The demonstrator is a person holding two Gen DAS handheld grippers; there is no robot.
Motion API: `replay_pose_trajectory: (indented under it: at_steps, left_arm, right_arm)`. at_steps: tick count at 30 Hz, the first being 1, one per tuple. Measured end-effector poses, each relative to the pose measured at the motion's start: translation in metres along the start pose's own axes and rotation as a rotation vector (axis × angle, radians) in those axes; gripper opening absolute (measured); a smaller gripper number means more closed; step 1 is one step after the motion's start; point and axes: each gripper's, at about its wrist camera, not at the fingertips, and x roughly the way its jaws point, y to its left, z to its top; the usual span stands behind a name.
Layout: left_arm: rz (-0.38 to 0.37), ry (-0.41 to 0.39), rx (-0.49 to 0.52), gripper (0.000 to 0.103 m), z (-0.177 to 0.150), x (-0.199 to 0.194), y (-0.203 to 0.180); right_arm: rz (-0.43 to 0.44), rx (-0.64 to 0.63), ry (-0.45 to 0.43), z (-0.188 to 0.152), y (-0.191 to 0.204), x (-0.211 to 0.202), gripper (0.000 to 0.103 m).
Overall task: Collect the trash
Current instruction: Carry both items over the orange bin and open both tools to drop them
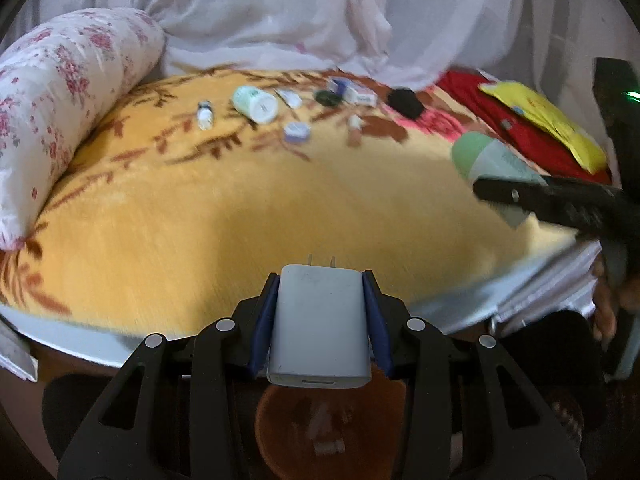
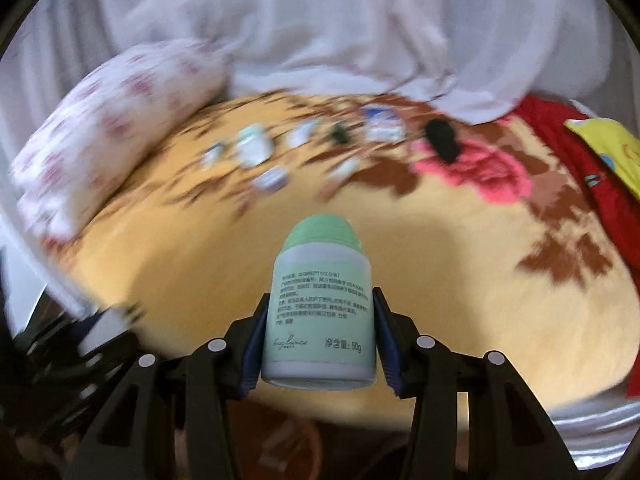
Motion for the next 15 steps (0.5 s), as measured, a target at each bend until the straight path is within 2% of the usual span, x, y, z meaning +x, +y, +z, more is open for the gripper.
replay_pose_trajectory:
  at_steps: [7,11,12,13,14,15]
  left_arm:
    - [-0.020,0.100,0.014,0.040,-0.038,-0.008,-0.002]
    - [-0.008,0.131,0.017,0.040,-0.052,-0.013,0.000]
    - [-0.005,0.129,0.017,0.043,-0.053,-0.015,0.001]
    - [0.002,0.126,0.017,0.057,-0.054,-0.018,0.002]
    - [0.020,0.116,0.011,0.067,-0.055,-0.022,0.003]
    - [0.033,0.102,0.006,0.083,-0.055,-0.026,0.003]
  right_arm:
    - [0.125,-0.064,0.167,-0.076,0.051,0.000,0.048]
    - [0.161,-0.063,0.233,-0.102,0.064,0.008,0.048]
    - [0.170,-0.066,0.250,-0.106,0.067,0.010,0.048]
    - [0.179,-0.069,0.264,-0.111,0.070,0.011,0.048]
    - [0.193,-0.064,0.272,-0.115,0.072,0.012,0.058]
    - [0.198,-0.061,0.281,-0.118,0.073,0.012,0.062]
